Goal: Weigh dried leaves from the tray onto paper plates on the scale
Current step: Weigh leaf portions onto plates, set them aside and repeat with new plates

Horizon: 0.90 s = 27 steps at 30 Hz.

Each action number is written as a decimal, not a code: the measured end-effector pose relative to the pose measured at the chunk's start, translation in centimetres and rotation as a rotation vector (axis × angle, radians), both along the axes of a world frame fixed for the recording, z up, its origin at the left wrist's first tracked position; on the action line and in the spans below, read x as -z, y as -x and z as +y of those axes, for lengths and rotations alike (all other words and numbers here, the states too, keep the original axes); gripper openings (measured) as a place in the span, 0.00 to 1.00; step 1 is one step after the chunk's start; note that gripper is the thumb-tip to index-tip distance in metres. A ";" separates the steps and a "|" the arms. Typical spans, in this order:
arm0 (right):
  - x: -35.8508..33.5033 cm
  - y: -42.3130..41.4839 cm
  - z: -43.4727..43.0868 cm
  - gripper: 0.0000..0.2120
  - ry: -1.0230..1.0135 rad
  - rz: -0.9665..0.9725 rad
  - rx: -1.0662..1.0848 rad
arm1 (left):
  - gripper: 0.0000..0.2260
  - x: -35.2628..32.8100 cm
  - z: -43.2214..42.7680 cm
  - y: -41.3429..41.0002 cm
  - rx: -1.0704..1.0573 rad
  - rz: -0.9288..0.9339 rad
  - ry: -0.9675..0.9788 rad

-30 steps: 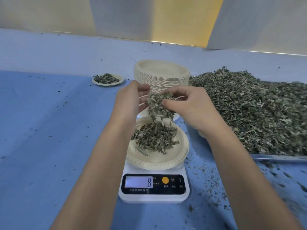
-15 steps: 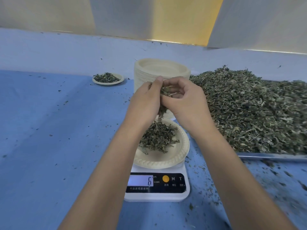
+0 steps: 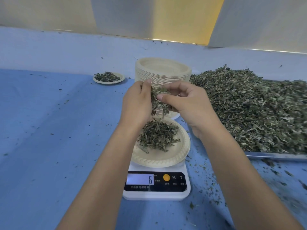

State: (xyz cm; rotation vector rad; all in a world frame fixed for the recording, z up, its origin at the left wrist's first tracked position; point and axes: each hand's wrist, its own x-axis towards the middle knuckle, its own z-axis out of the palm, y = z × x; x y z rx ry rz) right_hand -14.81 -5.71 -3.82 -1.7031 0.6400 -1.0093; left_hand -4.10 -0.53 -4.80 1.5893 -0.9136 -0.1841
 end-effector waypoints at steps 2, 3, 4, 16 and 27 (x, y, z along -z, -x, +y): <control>-0.1 0.2 0.0 0.09 -0.047 0.011 -0.015 | 0.18 0.0 0.1 -0.4 -0.020 0.009 -0.005; -0.2 0.3 -0.1 0.09 -0.067 0.030 -0.032 | 0.18 0.0 0.2 -0.7 -0.027 0.026 -0.005; -0.3 0.5 -0.1 0.09 -0.079 0.063 -0.056 | 0.17 0.0 0.2 -0.9 -0.030 0.057 -0.001; -0.3 1.2 0.0 0.10 0.053 0.440 -0.323 | 0.17 0.2 0.2 -1.9 -0.056 0.247 0.081; -0.1 1.1 -0.2 0.05 -0.134 0.422 -0.294 | 0.18 0.2 0.0 -1.5 -0.020 0.254 0.093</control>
